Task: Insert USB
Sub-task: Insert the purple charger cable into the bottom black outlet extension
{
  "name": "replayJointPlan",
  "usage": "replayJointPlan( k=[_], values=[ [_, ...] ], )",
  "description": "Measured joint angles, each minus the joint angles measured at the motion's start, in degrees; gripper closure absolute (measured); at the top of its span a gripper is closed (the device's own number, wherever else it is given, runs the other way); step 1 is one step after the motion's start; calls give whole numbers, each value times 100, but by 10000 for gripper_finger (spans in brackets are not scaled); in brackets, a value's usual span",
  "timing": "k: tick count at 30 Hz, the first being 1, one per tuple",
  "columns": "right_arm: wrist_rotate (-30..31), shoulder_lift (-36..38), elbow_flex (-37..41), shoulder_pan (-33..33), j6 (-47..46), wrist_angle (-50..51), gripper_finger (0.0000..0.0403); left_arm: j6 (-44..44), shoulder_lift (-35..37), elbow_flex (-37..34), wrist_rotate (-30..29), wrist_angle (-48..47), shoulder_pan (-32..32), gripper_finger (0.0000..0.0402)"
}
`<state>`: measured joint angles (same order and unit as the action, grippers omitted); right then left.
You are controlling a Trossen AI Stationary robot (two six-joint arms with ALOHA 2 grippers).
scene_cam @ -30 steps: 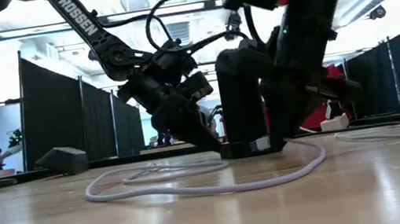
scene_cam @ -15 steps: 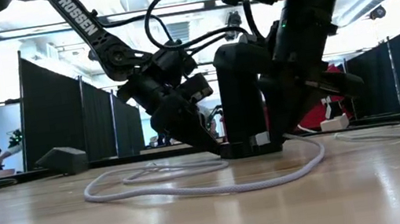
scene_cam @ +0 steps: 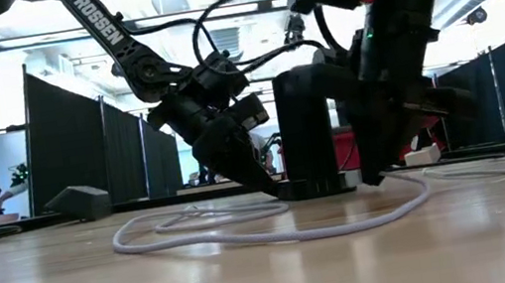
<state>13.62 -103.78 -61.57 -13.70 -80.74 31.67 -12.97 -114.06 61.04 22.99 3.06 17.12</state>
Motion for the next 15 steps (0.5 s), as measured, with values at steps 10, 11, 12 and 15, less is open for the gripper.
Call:
replayJointPlan(
  k=[10,11,12,15],
  values=[
    [-115,-25,1,99,111,-234,403,22,7,0,-7,-6,0,338],
    [-122,-34,1,100,119,-244,403,22,7,0,-9,-8,0,338],
    [-123,-40,1,106,121,-239,403,27,7,0,-9,-8,0,338],
    [-123,-42,1,121,175,-279,403,84,7,0,-9,-10,0,338]
  ],
)
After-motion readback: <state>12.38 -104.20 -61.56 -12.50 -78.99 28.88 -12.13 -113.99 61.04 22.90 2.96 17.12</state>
